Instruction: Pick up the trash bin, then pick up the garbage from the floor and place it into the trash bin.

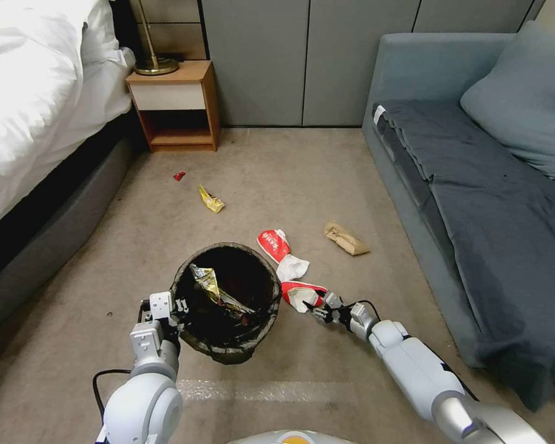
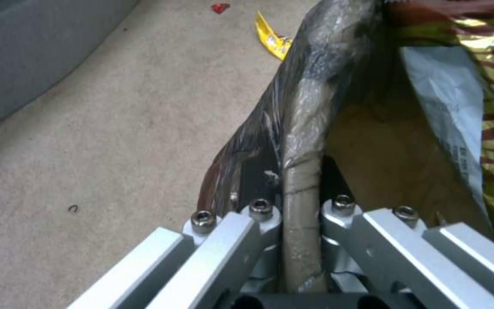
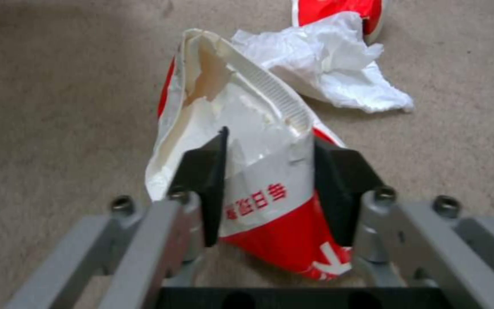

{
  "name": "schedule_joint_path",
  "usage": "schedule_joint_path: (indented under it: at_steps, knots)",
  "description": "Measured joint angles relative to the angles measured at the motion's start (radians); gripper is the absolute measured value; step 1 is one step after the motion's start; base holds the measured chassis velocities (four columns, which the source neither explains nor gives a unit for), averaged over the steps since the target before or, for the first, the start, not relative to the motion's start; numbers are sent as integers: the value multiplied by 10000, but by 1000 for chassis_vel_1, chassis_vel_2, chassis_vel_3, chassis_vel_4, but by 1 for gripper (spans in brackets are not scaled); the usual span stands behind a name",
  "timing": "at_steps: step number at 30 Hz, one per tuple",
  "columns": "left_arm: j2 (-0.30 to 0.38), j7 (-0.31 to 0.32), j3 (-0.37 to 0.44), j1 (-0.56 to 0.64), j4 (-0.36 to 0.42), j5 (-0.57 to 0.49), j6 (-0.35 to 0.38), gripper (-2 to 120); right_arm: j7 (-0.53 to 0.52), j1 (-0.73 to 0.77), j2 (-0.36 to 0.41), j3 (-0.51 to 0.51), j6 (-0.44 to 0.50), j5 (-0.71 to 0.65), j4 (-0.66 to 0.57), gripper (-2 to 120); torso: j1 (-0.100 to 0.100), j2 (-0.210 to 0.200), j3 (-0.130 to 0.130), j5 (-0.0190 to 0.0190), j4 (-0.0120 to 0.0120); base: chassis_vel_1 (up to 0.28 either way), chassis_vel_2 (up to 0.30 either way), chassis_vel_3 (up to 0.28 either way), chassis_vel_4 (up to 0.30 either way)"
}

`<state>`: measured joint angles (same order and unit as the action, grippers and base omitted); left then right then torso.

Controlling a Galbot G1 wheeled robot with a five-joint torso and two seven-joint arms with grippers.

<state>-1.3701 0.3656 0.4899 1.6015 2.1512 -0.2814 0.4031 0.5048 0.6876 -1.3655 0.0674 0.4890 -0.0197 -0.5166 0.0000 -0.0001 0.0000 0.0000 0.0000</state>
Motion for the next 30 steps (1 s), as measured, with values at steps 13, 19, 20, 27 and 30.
schedule_joint_path:
  at_steps: [13,19,20,27,30]
  knots:
    - [8,-8,-5,-10,0,-23,2,0,37,56,5,67,110,-122,-52,0,0,0,0,-1,0,0,0,0,0]
    - [63,-10,15,-96,0,-82,11,0,-61,118,-11,101,175,-241,-206,0,0,0,0,0,0,0,0,0,0]
    - [67,-10,15,-117,-3,-92,14,0,-163,158,-6,103,223,-349,-320,0,0,0,0,0,0,0,0,0,0]
    - [100,-6,-36,-199,-239,-120,17,0,-912,979,246,-6,560,-1570,-2794,0,0,0,0,-1,-1,0,0,0,0]
    - [120,-23,-172,-290,-425,-133,41,0,-1266,1843,555,-232,295,-2298,-5891,0,-1,0,-1,-4,1,0,0,0,0]
